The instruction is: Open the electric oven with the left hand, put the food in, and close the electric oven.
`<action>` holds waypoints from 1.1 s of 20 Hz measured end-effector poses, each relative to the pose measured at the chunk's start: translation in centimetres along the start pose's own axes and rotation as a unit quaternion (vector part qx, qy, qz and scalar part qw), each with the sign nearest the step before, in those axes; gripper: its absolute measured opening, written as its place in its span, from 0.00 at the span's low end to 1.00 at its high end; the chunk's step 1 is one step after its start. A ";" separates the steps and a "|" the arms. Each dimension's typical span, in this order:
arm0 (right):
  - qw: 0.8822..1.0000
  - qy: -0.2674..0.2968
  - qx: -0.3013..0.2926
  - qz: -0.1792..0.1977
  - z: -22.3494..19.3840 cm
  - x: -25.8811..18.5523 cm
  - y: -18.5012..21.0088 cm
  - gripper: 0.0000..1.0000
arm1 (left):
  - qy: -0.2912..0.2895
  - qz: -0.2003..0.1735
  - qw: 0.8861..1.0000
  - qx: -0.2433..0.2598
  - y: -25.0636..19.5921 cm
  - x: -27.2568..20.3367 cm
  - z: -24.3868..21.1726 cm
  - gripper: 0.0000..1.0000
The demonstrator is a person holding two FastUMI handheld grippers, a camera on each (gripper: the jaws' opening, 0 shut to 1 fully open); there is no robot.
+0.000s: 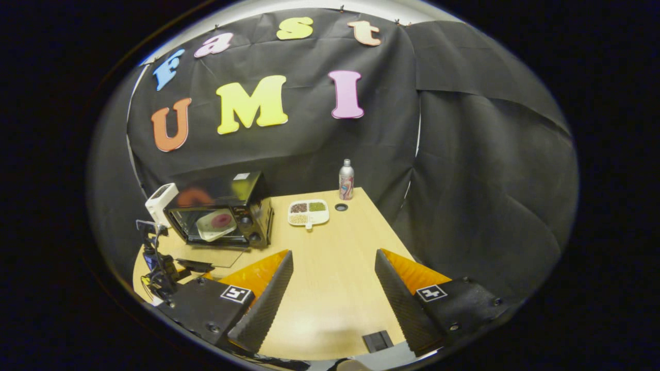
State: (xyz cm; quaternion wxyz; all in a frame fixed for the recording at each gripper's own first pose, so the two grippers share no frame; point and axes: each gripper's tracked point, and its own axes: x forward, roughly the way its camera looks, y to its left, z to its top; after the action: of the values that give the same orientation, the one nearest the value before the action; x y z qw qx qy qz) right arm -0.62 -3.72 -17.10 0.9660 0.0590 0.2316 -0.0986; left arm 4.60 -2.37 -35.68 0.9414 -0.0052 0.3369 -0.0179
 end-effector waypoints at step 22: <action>0.998 -0.046 0.045 -0.004 1.5 -2.3 1.3 0.96 | -0.095 -0.025 0.995 0.002 0.6 -4.5 12.8 0.97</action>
State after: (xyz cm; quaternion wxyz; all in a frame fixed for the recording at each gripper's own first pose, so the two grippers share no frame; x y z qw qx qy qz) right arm -1.65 -2.30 -14.63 0.9716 0.0965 0.1826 -0.1157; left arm 9.25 -1.67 -22.98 0.9683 -0.0137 0.2461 -0.0415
